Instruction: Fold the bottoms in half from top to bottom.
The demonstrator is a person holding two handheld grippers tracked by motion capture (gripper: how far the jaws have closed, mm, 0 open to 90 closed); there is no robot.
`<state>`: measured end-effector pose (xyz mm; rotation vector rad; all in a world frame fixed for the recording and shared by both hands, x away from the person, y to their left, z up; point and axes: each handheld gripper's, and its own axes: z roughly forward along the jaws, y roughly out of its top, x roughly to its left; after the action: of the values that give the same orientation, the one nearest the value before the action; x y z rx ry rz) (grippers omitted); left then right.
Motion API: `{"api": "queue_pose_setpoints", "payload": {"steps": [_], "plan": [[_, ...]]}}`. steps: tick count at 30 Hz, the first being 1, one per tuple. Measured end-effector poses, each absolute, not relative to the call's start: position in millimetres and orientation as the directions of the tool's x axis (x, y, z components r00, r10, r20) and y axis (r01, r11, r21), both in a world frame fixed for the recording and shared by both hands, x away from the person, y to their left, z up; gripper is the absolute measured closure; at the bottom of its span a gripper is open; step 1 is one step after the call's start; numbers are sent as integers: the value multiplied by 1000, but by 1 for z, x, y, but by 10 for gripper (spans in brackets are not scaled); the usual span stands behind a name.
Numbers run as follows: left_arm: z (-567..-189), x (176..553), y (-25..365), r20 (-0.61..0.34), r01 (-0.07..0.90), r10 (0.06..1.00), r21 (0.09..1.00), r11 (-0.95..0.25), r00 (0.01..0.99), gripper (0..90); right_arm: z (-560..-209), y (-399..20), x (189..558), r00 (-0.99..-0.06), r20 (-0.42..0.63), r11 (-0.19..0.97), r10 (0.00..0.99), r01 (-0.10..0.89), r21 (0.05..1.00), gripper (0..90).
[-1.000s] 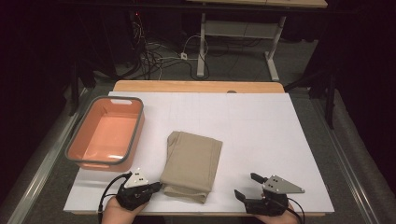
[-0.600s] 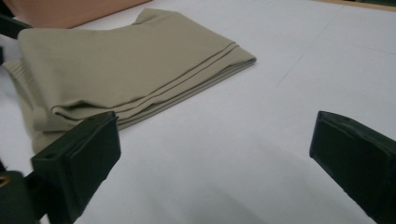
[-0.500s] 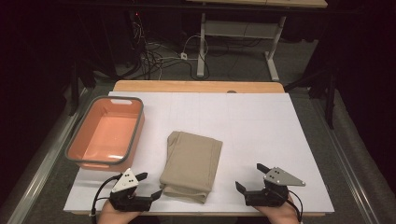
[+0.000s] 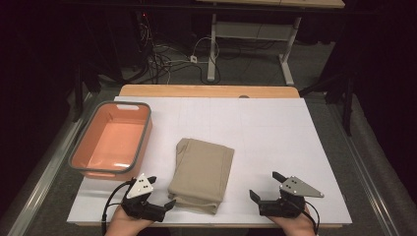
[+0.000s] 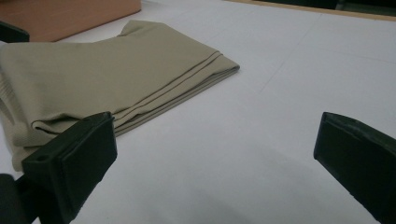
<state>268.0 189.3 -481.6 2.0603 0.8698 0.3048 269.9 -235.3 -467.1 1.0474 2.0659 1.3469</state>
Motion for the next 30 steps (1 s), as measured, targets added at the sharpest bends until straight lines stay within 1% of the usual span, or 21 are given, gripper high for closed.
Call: {"api": "queue_pose_setpoints", "payload": {"steps": [3, 6, 10, 15, 24, 30], "plan": [[-482, 270, 186, -87, 469, 675, 784, -407, 733, 0, -468, -235, 271, -603, 30, 230, 797, 349, 908, 0], [-482, 269, 185, -48, 456, 677, 774, -440, 734, 0, -469, -235, 273, -602, 25, 232, 798, 346, 909, 0], [-484, 269, 184, -50, 480, 682, 748, -459, 730, 0, -470, -234, 274, -604, 27, 232, 796, 346, 909, 0], [-486, 269, 183, -39, 514, 695, 704, -491, 718, 0, -470, -232, 277, -607, 56, 211, 793, 359, 909, 0], [-489, 265, 177, 17, 523, 702, 654, -547, 712, 0, -471, -230, 281, -607, 52, 218, 793, 362, 906, 0], [-489, 266, 179, -22, 560, 713, 636, -531, 701, 0, -476, -226, 280, -618, 34, 248, 785, 365, 897, 0]]}}
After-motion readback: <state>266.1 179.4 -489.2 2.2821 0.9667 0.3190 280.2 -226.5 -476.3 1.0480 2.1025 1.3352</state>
